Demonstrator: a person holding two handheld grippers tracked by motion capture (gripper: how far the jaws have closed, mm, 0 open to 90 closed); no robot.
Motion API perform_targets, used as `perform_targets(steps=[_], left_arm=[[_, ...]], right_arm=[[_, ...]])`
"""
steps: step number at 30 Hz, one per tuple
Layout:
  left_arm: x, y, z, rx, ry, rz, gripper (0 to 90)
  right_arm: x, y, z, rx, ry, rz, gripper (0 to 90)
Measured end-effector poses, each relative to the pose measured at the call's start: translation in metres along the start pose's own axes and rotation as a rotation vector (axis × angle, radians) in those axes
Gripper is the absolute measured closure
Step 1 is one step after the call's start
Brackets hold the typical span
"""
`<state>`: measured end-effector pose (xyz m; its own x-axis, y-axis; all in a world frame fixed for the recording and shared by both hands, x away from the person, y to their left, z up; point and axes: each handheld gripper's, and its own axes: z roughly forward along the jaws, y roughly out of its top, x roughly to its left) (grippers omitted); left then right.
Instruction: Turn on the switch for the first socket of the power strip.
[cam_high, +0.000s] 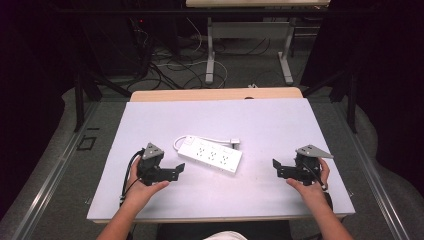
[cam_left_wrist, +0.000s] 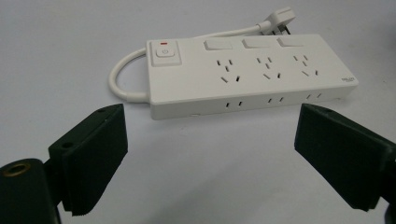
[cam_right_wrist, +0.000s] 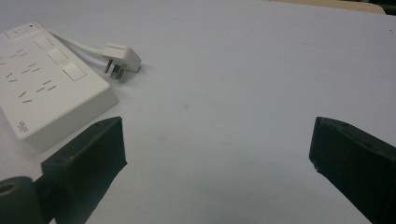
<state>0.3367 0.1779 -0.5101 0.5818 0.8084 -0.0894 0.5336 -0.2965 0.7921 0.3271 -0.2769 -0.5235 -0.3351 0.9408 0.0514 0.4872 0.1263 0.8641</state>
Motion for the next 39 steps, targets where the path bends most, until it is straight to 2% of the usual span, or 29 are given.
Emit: perform_targets(steps=[3, 4, 5, 11, 16, 17, 22, 26, 27, 31, 36, 39], left_arm=[[-0.003, 0.000, 0.001, -0.002, -0.006, -0.003, 13.6], [-0.004, 0.000, 0.001, 0.010, -0.006, 0.001, 13.6], [-0.004, 0.000, 0.002, 0.011, -0.002, 0.007, 16.7], [-0.009, -0.001, 0.006, 0.028, -0.031, 0.007, 17.7], [-0.013, -0.001, 0.008, 0.040, -0.028, 0.015, 22.9], [-0.013, -0.001, 0.008, 0.040, -0.036, 0.016, 26.1], [-0.017, -0.002, 0.011, 0.052, -0.043, 0.023, 30.0], [-0.019, -0.003, 0.013, 0.066, -0.047, 0.029, 36.4], [-0.019, -0.003, 0.013, 0.071, -0.048, 0.030, 37.8], [-0.021, -0.003, 0.015, 0.086, -0.048, 0.037, 43.7], [-0.022, -0.005, 0.019, 0.116, -0.047, 0.042, 48.6], [-0.021, -0.005, 0.020, 0.127, -0.054, 0.041, 54.7]], right_arm=[[0.000, 0.000, 0.000, 0.008, 0.007, 0.005, 3.2], [0.000, 0.000, 0.000, 0.008, 0.007, 0.005, 3.2], [0.001, -0.001, 0.000, 0.005, 0.002, 0.002, 3.2], [0.000, -0.001, 0.000, 0.010, 0.003, -0.007, 3.3], [0.000, -0.001, 0.001, 0.007, -0.001, 0.000, 3.3], [0.000, -0.001, 0.001, 0.004, 0.000, -0.001, 3.3], [0.001, -0.001, 0.001, 0.007, 0.000, -0.003, 3.3], [0.000, -0.001, 0.001, 0.010, -0.001, -0.001, 3.3], [-0.001, -0.001, 0.001, 0.008, 0.002, -0.012, 3.3], [0.000, -0.002, 0.001, 0.010, 0.001, 0.002, 3.3], [0.000, -0.002, 0.002, 0.008, 0.002, 0.001, 3.3], [0.000, -0.002, 0.002, 0.012, 0.007, -0.003, 3.3]])
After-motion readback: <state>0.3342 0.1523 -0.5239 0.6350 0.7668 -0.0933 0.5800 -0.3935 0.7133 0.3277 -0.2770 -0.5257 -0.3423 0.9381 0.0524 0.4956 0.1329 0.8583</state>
